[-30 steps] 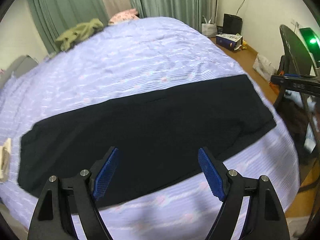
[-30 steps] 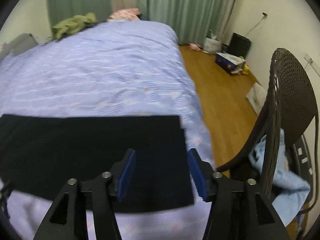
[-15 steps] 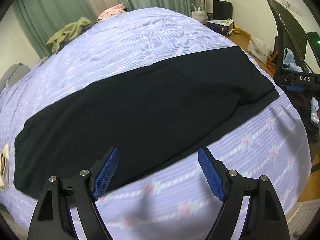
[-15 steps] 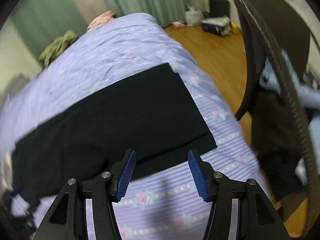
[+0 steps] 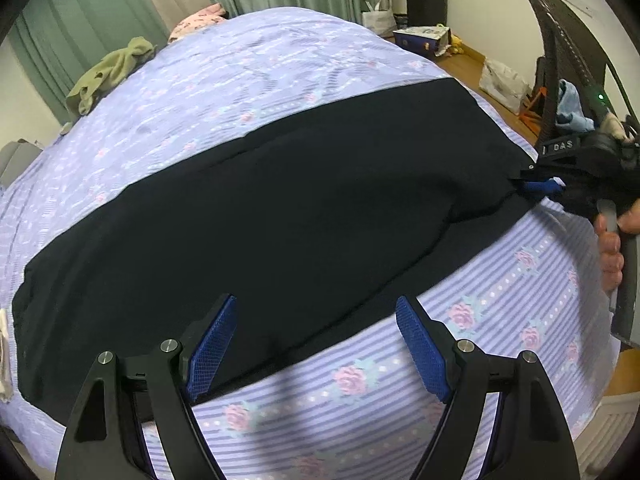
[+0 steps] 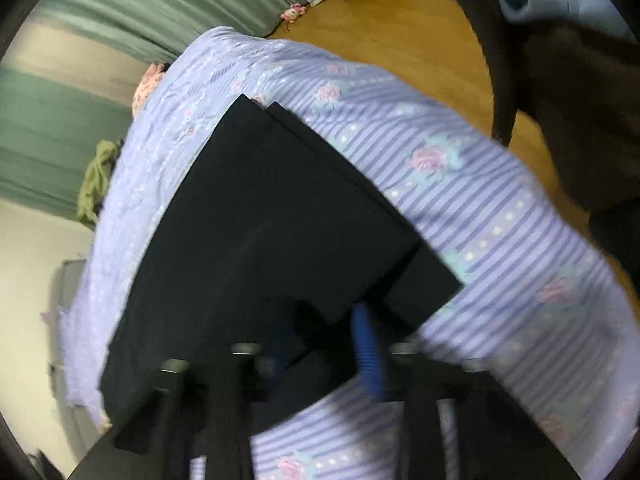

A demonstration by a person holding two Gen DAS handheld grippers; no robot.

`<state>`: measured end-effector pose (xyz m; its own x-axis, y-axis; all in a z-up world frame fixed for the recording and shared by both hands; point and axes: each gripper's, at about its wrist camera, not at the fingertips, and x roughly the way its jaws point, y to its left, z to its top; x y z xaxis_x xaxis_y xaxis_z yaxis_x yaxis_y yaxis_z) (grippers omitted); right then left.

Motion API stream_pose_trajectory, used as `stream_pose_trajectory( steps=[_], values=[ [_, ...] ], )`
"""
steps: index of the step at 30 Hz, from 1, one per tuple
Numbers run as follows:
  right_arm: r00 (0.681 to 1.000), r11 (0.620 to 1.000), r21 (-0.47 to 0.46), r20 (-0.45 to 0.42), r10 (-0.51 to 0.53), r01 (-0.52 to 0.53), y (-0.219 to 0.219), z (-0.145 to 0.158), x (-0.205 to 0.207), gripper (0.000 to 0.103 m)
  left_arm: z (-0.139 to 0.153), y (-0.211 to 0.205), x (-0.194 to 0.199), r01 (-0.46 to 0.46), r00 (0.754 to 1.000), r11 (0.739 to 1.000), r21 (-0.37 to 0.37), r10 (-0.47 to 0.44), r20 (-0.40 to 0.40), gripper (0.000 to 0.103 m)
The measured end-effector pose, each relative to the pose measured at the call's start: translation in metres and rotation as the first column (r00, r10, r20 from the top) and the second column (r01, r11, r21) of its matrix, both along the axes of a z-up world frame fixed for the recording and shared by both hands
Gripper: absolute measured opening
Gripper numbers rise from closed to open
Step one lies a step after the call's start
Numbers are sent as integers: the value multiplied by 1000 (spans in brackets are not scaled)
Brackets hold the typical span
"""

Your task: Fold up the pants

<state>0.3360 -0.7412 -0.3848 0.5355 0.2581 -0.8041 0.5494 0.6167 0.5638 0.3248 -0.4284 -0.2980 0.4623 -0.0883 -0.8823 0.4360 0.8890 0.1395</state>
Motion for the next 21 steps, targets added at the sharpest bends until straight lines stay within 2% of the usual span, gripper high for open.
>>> stream_pose_trajectory(
  steps=[1,3,6,9,12,13,15,16,17,21],
  values=[
    [1000,1000,13,5,-4,4,-1,-1,0,8,-1,-2,-1,3,1000,1000,-2,-3,-6,81],
    [1000,1000,-2,16,-16,16,-2,6,-4,5,0,-3,-3,7,1000,1000,-6,-7,-12,81],
    [996,996,-68,74,-54,60,-7,35,-17,4,4,-2,-5,-3,1000,1000,-17,3,-10,81],
    [997,972,-223,24,-76,79,-16,48,-20,3,5,0,-4,-14,1000,1000,-27,14,-18,80],
    [998,952,-304,-62,-29,9,-17,45,-11,3,7,-1,-5,-8,1000,1000,-24,8,-12,81],
    [997,948,-316,-78,19,-43,-9,48,-9,4,9,1,-6,-11,1000,1000,-26,10,-8,81],
    [995,941,-324,-66,80,-97,7,57,-12,13,14,11,-7,-40,999,999,-27,40,4,81],
    [993,936,-332,-62,99,-114,15,62,-16,26,16,17,-8,-54,999,998,-31,54,6,81],
    [991,931,-341,-51,120,-130,26,69,-21,35,20,25,-10,-75,997,996,-39,75,8,81],
    [967,904,-359,17,255,-232,91,105,-32,36,39,80,-24,-176,984,984,-41,177,29,81]
  ],
)
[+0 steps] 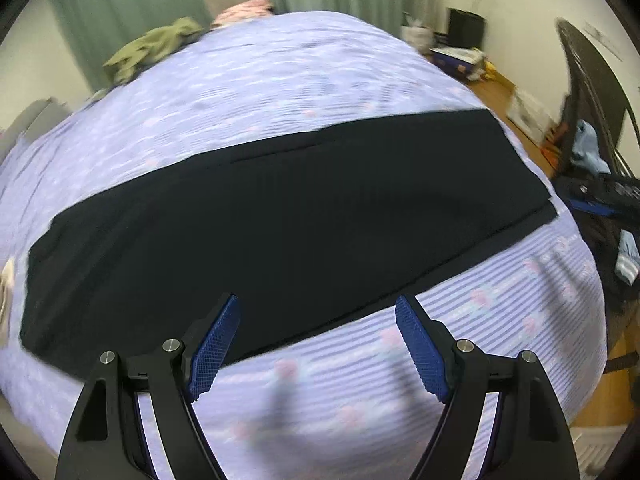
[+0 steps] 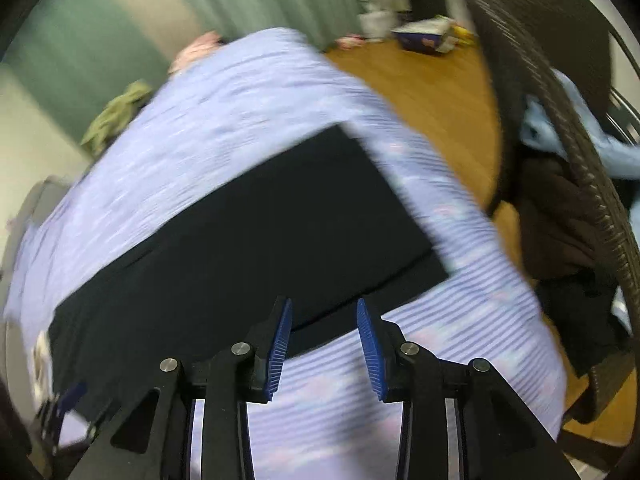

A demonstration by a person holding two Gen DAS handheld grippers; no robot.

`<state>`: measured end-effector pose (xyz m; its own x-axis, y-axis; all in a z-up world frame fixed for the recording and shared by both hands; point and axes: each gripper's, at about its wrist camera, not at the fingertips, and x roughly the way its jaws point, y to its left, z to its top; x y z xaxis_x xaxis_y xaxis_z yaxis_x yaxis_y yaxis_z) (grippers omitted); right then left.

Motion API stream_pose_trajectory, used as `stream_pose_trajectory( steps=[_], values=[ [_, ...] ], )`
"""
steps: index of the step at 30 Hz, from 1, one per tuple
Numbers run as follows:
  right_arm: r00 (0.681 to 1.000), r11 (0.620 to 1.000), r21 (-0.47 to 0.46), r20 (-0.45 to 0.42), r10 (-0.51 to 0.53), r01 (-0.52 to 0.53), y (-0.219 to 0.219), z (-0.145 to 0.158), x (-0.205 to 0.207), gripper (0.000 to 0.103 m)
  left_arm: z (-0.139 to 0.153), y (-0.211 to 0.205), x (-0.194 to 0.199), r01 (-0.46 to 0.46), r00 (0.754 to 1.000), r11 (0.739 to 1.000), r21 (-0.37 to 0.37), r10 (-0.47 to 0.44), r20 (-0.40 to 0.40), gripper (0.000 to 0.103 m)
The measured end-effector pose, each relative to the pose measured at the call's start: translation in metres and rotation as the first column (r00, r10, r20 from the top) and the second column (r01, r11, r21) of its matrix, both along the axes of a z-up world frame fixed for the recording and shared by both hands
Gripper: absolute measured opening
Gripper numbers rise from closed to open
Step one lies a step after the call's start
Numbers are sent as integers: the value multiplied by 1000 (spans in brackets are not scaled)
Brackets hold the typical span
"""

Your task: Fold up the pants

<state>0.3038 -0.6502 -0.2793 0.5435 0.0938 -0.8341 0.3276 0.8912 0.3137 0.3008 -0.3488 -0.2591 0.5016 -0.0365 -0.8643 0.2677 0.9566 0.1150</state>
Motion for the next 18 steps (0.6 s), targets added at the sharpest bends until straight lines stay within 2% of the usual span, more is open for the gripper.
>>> stream_pose_trajectory(
  steps=[4,6,8,11,17,18],
  values=[
    [985,986,5,39,169,-169,80,24,-5,36,13,67,-24,-117,993,991,58,115,30,81],
    [960,960,13,48,277,-278,131,29,-7,36,17,112,-39,-194,981,976,101,191,36,81],
    [924,925,23,48,379,-380,180,27,-10,36,17,151,-50,-263,965,956,130,261,36,81],
    [843,841,59,34,536,-537,258,15,-12,36,15,214,-64,-370,929,914,168,370,34,81],
    [702,692,130,49,711,-710,380,-13,-19,36,3,297,-81,-521,852,836,172,520,55,80],
    [686,676,135,50,726,-725,396,-18,-20,36,-1,310,-83,-543,839,823,168,541,58,80]
  ],
)
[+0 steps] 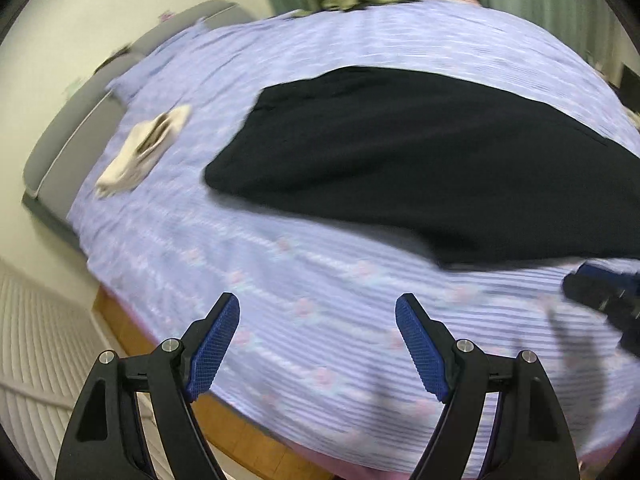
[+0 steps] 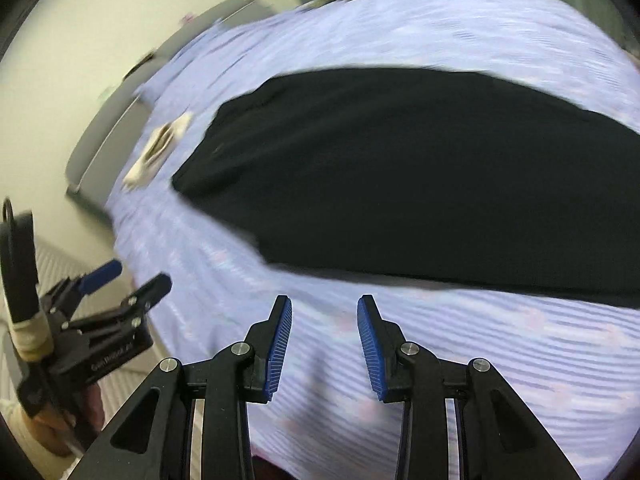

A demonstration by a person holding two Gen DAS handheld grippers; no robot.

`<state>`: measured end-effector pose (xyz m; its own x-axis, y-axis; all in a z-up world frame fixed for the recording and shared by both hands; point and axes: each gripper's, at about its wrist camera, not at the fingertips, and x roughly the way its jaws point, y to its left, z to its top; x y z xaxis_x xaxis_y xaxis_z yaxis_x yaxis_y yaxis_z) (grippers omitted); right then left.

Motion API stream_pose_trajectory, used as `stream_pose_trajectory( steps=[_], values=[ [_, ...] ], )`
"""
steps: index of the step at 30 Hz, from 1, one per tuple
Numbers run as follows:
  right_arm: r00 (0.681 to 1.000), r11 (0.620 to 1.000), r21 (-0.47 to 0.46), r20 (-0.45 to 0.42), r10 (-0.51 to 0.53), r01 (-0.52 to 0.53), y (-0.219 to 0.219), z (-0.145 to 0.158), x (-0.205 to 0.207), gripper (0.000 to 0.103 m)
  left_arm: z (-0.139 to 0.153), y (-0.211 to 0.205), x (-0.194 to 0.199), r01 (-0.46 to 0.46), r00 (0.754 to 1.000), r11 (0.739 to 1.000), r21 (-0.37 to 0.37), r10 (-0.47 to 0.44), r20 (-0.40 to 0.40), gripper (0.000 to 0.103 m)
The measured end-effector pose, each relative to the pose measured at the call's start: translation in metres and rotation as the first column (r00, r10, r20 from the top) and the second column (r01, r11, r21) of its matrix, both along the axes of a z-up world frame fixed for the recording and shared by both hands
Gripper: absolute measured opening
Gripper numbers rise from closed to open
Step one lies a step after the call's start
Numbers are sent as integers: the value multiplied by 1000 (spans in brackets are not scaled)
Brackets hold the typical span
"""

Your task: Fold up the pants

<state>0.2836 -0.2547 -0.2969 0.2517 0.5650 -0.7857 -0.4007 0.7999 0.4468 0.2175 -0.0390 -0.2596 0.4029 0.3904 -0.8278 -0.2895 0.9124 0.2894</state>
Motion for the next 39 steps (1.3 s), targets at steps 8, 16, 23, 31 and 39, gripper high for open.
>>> stream_pose_trajectory(
  steps=[8,16,23,31,39],
  values=[
    [996,996,-34,-33,82,-83,77,-52,7,36,-20,34,-17,-74,997,995,-73,77,28,80],
    [987,993,-83,132,90,-79,98,-27,16,36,-26,44,-25,-79,996,991,-104,83,40,80],
    [957,985,-149,264,124,-87,111,-13,26,36,-22,53,-26,-103,992,991,-87,108,58,80],
    [932,976,-168,310,186,-139,113,4,23,39,-23,51,-29,-112,991,988,-103,118,59,80],
    [946,971,-169,250,207,-168,119,-14,40,40,-23,47,-26,-107,992,989,-99,113,63,80]
  ],
)
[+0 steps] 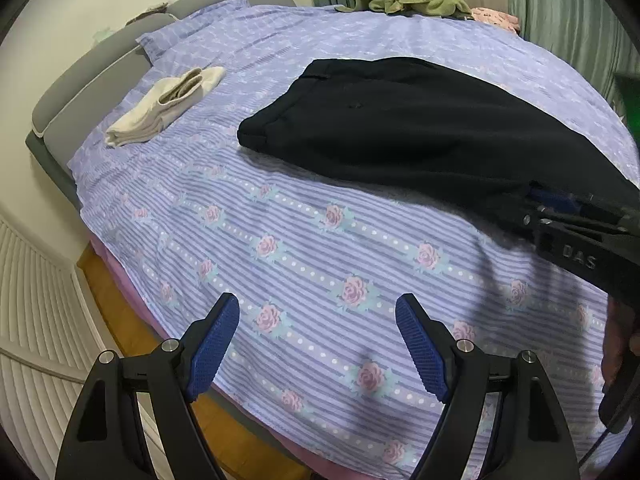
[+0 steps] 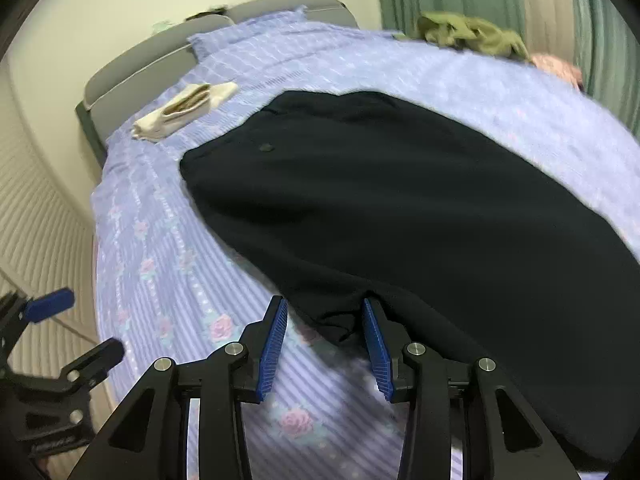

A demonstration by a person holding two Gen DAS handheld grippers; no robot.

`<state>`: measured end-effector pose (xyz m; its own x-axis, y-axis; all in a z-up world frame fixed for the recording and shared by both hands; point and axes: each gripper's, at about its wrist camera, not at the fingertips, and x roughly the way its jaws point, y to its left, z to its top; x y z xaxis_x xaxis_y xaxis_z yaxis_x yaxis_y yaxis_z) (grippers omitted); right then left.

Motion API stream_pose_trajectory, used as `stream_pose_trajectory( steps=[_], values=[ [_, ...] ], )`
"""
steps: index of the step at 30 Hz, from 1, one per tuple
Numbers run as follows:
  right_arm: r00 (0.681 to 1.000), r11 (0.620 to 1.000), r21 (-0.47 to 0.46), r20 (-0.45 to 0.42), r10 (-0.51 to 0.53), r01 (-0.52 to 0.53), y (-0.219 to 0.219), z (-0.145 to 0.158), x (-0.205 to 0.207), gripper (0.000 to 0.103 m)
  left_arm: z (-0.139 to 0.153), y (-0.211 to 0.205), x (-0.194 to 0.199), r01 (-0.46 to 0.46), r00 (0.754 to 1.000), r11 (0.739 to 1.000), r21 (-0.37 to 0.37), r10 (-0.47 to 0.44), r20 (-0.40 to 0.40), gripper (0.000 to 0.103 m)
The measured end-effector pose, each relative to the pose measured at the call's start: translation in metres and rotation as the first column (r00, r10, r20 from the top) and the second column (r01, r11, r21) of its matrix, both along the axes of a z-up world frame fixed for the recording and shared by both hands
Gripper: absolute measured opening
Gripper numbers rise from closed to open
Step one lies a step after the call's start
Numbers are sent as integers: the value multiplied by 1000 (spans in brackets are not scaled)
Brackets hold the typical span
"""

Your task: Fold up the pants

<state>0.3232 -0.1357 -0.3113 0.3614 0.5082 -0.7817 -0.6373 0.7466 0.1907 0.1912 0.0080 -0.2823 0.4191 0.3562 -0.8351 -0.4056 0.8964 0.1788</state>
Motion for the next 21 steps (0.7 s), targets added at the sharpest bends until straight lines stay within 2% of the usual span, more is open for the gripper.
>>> stream_pose_trajectory(
  steps=[3,9,10,12,14,17,21],
  values=[
    [992,998,52,-123,-38,44,-10,-13,7,40,2,2,0,-8,1000,1000,0,8,7,80],
    [994,999,16,-106,-31,33,5,-19,11,37,5,8,0,-19,1000,1000,18,19,10,80],
    [994,999,16,-106,-34,36,7,-16,12,28,6,10,-1,-29,1000,999,17,28,13,80],
    [994,999,12,-104,-42,44,6,-8,6,18,10,17,-3,-54,998,998,16,54,22,80],
    [992,999,21,-119,-37,40,4,-2,-8,14,12,23,-5,-72,997,997,14,72,26,80],
    [990,999,-27,-138,-33,29,7,-9,-32,12,12,35,-5,-95,995,995,13,95,20,80],
    [960,998,-55,-277,-51,37,6,-30,-34,11,18,55,-1,-108,994,994,8,108,27,81]
  ],
)
